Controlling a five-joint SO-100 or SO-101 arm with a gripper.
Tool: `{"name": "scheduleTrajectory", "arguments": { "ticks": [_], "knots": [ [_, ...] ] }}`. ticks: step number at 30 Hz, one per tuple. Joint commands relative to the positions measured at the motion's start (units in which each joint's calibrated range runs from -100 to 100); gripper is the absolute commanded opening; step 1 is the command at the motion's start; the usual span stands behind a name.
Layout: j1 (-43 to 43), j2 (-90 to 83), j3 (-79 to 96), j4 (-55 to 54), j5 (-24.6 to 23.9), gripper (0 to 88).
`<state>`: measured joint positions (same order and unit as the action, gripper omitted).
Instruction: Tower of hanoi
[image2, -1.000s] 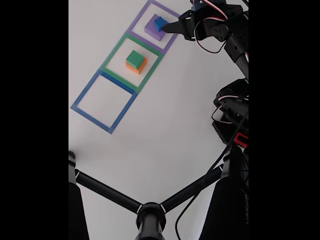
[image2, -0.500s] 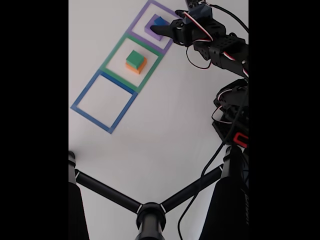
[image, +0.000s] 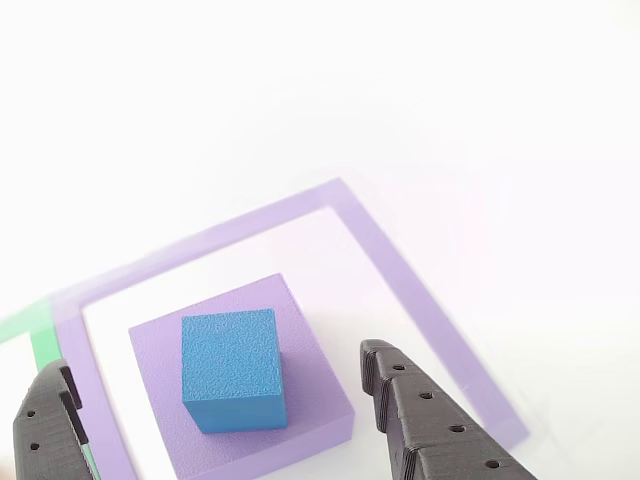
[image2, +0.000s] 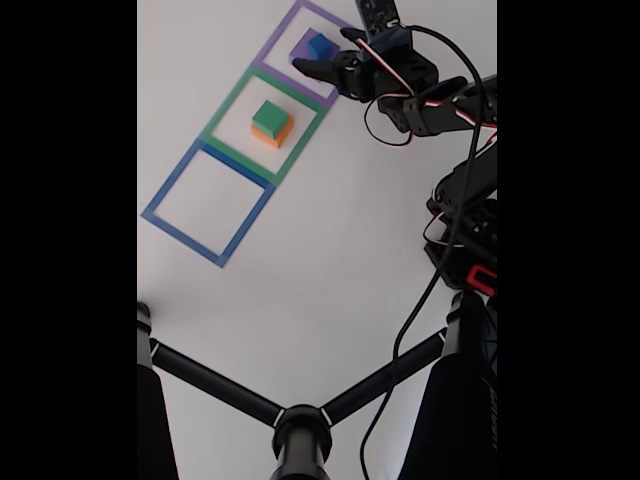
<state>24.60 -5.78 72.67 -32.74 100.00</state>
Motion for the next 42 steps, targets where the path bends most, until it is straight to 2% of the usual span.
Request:
{"name": "scheduleTrajectory", "arguments": {
  "ticks": [1, 13, 25, 34, 42],
  "knots": [
    [-0.44, 1.95, -3.40, -3.04, 0.00, 30.3],
    [-2.07, 4.94, -4.67, -4.42, 0.00, 22.1],
    [-2.65, 5.10, -4.04, -4.42, 0.00, 8.1],
    [-3.60, 5.50, -4.31, -4.75, 0.00, 3.9],
    [-4.47, 3.24, -4.49, -2.96, 0.00, 4.2]
  ]
}}
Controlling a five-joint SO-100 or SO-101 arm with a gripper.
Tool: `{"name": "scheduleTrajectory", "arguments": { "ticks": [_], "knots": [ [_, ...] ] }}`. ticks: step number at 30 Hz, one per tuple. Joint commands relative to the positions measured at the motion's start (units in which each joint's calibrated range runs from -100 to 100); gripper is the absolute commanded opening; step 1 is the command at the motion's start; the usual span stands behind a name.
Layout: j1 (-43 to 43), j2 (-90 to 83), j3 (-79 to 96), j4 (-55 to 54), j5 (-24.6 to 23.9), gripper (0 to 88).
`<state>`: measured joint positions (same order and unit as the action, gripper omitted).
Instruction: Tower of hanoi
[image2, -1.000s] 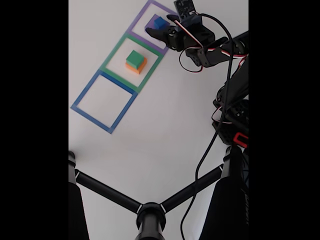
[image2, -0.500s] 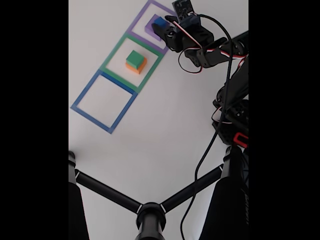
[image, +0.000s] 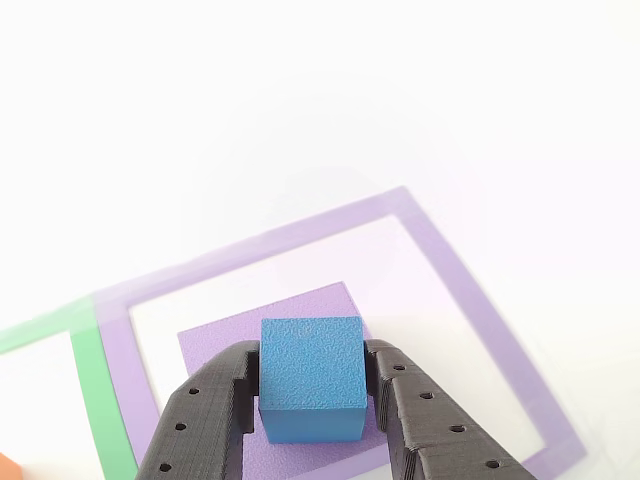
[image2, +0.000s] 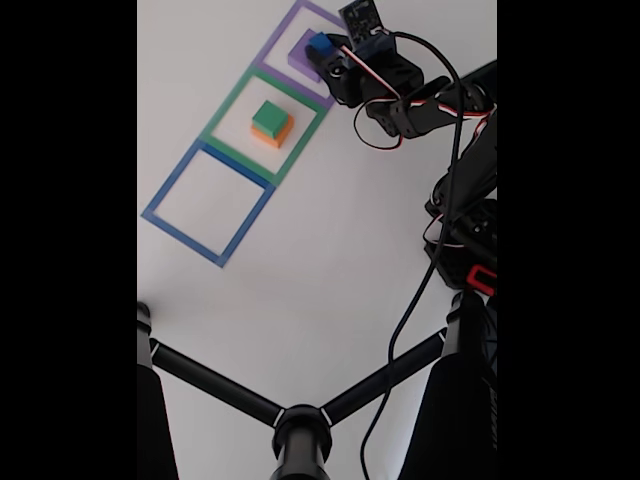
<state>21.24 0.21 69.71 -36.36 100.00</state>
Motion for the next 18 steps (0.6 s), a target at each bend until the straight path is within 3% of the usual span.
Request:
{"name": "scheduleTrajectory", "arguments": {
  "ticks": [1, 5, 8, 18],
  "knots": [
    [-1.30, -3.88, -1.44, 1.78, 0.00, 4.2],
    [-2.16, -11.80, -2.35, 11.50, 0.00, 4.3],
    [-2.45, -20.36, -4.80, 25.18, 0.00, 4.1],
    [-3.12, -39.17, -33.99, 87.21, 0.00, 3.4]
  ]
}}
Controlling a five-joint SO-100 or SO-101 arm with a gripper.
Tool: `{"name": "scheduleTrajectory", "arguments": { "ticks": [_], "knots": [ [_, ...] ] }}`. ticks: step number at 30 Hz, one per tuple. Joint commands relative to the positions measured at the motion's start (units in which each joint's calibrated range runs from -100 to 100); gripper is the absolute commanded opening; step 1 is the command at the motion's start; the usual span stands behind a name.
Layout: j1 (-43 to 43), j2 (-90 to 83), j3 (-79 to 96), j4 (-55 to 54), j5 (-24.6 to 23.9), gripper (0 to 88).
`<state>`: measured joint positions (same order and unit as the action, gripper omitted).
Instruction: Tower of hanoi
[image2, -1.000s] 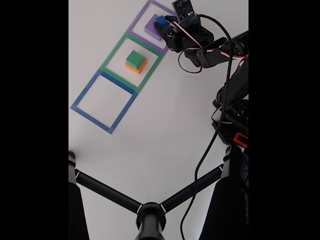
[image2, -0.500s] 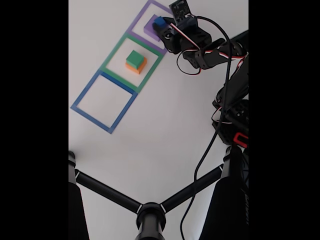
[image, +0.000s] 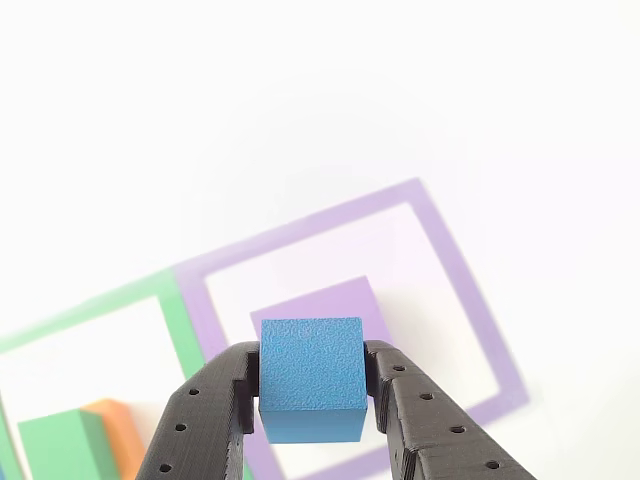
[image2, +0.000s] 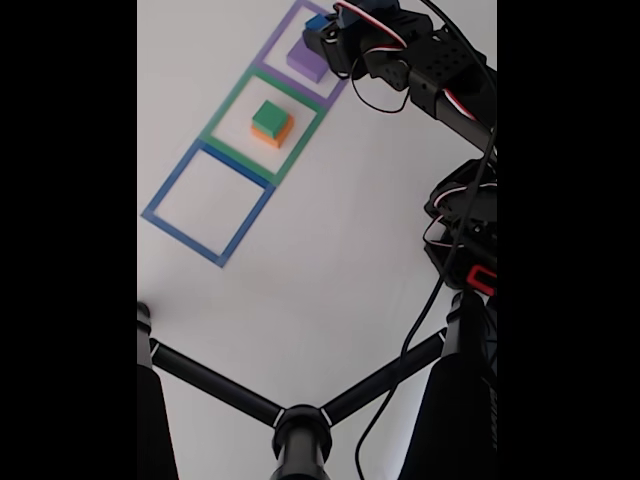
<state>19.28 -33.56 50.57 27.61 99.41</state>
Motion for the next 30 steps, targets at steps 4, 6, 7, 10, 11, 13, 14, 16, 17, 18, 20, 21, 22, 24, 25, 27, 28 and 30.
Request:
{"name": "scheduleTrajectory", "arguments": {
  "ticks": [4, 6, 7, 10, 11, 13, 14, 16, 17, 18, 20, 21, 22, 24, 25, 27, 28, 30],
  "knots": [
    [-2.79, -5.24, -31.20, 42.27, 0.59, 3.3],
    [-3.56, -4.92, -38.38, 50.04, 0.59, 3.2],
    [-4.04, -4.75, -41.47, 53.20, 0.59, 3.2],
    [-5.28, -3.70, -50.66, 62.19, 0.59, 3.0],
    [-5.67, -3.46, -52.84, 64.38, 0.59, 3.0],
    [-6.62, -3.30, -56.11, 67.45, 0.59, 2.8],
    [-7.20, -3.30, -57.20, 68.34, 0.59, 2.8],
    [-8.45, -3.30, -58.29, 69.15, 0.59, 2.7],
    [-9.02, -3.30, -58.75, 69.31, 0.59, 2.7],
    [-9.69, -3.30, -59.20, 69.48, 0.59, 2.6],
    [-10.84, -3.30, -59.84, 69.56, 0.59, 2.6],
    [-11.42, -3.14, -60.11, 69.56, 0.59, 2.6],
    [-11.99, -3.14, -60.11, 69.56, 0.59, 2.6],
    [-13.14, -3.14, -60.20, 69.48, 0.59, 2.6],
    [-13.81, -3.14, -60.20, 69.40, 0.59, 2.6],
    [-14.97, -3.14, -60.20, 69.31, 0.59, 2.6],
    [-15.44, -3.14, -60.20, 69.23, 0.59, 2.6],
    [-16.40, -3.14, -59.84, 68.75, 0.59, 2.6]
  ]
}}
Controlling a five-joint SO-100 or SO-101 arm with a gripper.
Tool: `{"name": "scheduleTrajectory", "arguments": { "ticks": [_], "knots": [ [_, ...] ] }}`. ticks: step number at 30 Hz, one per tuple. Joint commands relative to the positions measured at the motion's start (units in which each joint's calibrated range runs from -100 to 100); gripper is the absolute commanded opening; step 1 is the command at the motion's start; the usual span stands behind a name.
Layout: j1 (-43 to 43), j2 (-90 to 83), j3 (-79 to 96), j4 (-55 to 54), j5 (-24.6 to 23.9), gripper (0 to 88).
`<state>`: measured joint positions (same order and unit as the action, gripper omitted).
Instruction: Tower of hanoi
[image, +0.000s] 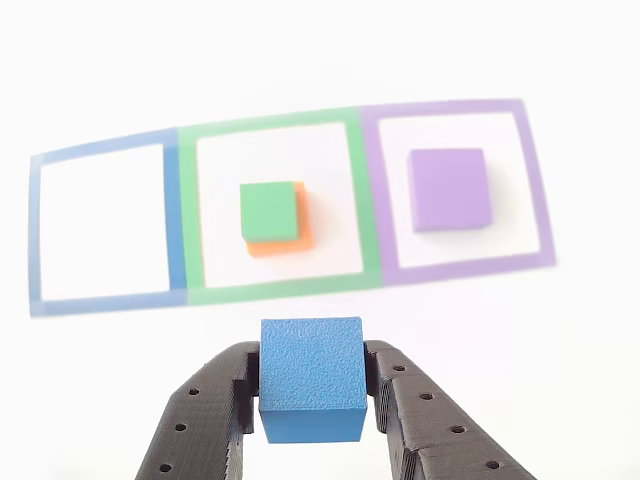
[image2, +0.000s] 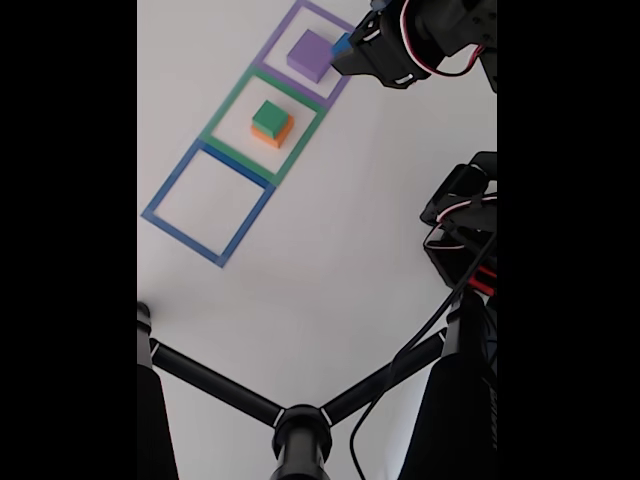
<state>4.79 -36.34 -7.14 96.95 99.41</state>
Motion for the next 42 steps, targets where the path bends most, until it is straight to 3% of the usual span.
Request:
{"name": "scheduleTrajectory", "arguments": {
  "ticks": [1, 4, 8, 23, 42],
  "knots": [
    [-2.30, -0.35, -1.59, -1.08, 0.59, 2.6],
    [-3.45, -0.76, 3.32, -4.32, 0.59, 2.7],
    [-4.02, -3.50, 16.95, -16.30, 0.59, 2.8],
    [-6.32, -7.70, 71.14, -83.83, 0.59, 2.7],
    [-4.89, 6.99, 81.32, -112.17, 0.59, 2.6]
  ]
}}
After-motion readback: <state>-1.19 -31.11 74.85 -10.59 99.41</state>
